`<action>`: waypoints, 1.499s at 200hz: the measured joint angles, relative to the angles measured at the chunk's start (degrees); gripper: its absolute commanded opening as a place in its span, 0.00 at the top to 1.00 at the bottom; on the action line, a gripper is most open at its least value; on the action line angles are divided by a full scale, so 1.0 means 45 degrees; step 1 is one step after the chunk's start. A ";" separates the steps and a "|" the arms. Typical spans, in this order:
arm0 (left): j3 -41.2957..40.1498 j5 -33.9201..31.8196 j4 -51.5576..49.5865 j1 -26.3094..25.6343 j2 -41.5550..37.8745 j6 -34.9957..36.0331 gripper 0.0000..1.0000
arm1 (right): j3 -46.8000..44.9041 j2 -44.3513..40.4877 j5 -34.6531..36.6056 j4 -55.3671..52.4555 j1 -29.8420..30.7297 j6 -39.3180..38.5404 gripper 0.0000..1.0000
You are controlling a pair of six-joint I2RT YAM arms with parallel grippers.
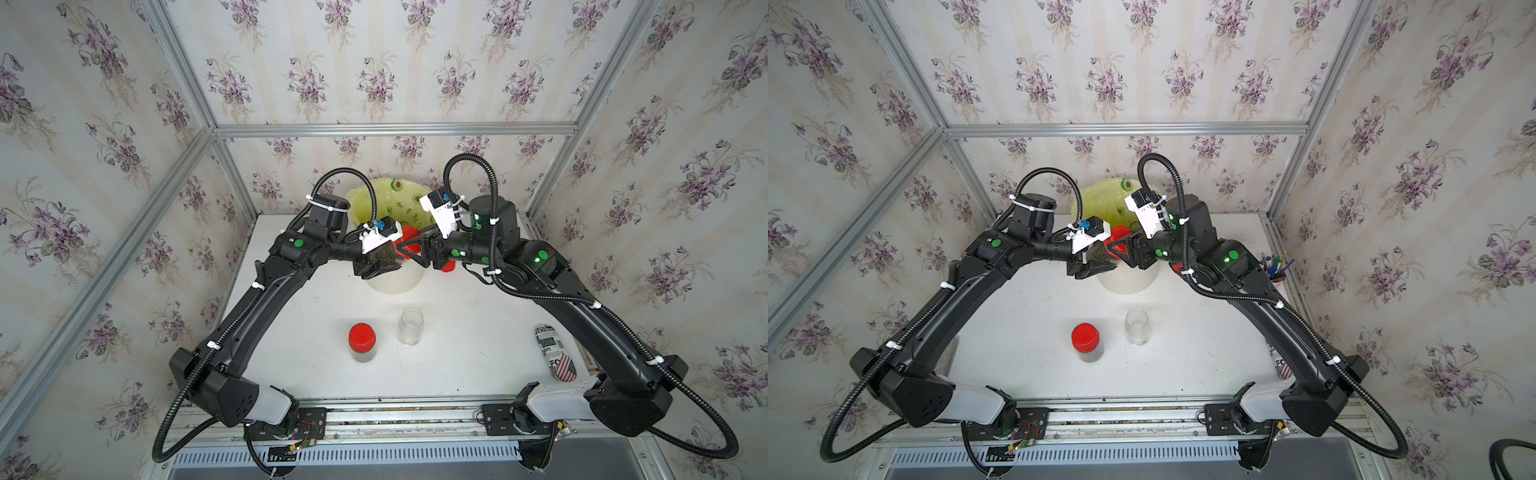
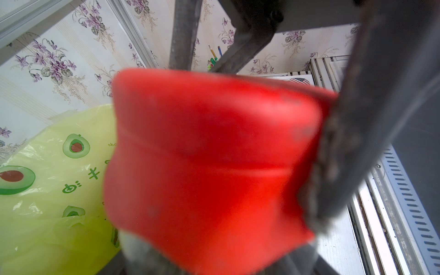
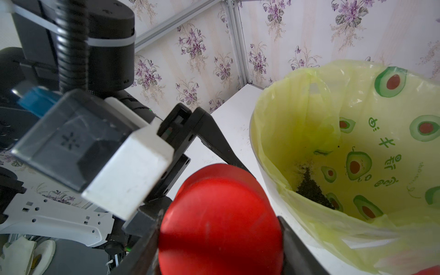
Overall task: Empty moldy tea leaves from jars
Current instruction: Unscrew the lid from the jar.
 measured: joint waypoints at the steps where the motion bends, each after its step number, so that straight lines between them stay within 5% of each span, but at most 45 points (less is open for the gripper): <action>1: 0.0000 0.0000 0.0000 0.0000 0.0000 0.0000 0.27 | 0.0005 0.0000 -0.0005 -0.0005 0.0000 -0.0019 0.48; 132: -0.0024 0.0321 -0.0063 -0.0019 -0.0015 0.0165 0.26 | 0.0855 0.0602 -0.3672 -0.1107 -0.1292 -0.6392 0.58; 206: -0.0044 0.0423 -0.0039 0.0015 -0.0015 0.0024 0.26 | 0.4775 0.3152 -0.5829 -0.5231 -0.2040 -1.1055 0.52; 300: -0.0078 0.0447 -0.0282 -0.0019 -0.0015 0.0029 0.26 | 0.3847 0.2419 -0.6023 -0.5323 -0.2064 -1.1356 0.11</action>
